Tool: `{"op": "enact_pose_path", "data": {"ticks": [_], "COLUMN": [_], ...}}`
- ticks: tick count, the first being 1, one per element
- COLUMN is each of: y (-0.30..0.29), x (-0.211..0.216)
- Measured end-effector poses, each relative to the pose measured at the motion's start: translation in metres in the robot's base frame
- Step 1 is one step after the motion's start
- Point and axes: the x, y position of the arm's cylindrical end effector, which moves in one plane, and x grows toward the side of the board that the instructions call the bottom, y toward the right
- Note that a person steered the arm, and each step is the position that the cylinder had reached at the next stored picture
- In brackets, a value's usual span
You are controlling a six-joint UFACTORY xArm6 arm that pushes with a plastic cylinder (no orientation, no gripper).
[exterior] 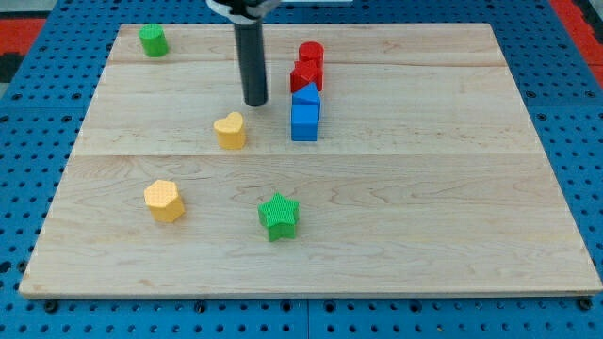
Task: Move the heart to the right of the green star
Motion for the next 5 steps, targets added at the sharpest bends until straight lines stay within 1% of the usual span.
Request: {"op": "enact_pose_path", "data": {"ticks": [2, 3, 4, 5], "y": [0.001, -0.015, -0.051, -0.070], "x": [0.083, 0.080, 0.080, 0.076]}}
